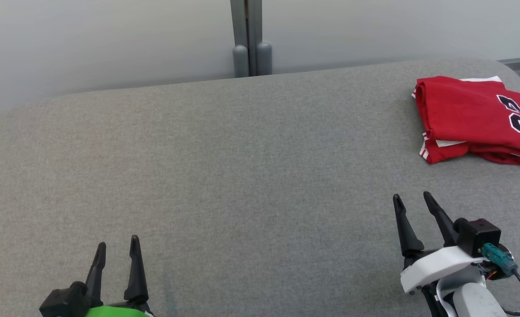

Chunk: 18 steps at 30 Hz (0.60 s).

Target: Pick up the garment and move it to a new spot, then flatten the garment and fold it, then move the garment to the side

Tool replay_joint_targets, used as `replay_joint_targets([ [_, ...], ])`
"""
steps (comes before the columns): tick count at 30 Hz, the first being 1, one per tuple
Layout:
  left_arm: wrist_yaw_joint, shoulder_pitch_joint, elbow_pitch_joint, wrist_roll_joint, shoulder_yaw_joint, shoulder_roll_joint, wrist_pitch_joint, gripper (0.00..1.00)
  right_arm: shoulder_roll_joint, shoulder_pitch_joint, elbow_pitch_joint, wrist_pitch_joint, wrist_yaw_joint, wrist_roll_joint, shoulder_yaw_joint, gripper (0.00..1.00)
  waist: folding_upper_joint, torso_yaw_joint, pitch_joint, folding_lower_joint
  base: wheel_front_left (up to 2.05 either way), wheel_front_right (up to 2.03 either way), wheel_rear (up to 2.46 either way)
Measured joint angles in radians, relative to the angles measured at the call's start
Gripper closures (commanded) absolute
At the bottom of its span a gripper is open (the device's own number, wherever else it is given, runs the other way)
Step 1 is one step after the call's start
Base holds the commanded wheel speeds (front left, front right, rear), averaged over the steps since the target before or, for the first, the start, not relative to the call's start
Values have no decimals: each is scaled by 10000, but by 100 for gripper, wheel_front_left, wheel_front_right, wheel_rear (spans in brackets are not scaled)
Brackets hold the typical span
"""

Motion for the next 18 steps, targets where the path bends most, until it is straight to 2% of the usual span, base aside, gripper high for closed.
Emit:
replay_joint_targets([
  [8, 169, -2, -4, -31, -54, -2, 0, 0, 0, 91, -54, 0, 0, -96, 21, 0, 0, 40, -55, 0, 0, 0, 0],
  [18, 171, -11, 73, -12, -63, -4, 0, 0, 0, 152, -27, 0, 0, -4, 6, 0, 0, 60, -42, 0, 0, 0, 0],
])
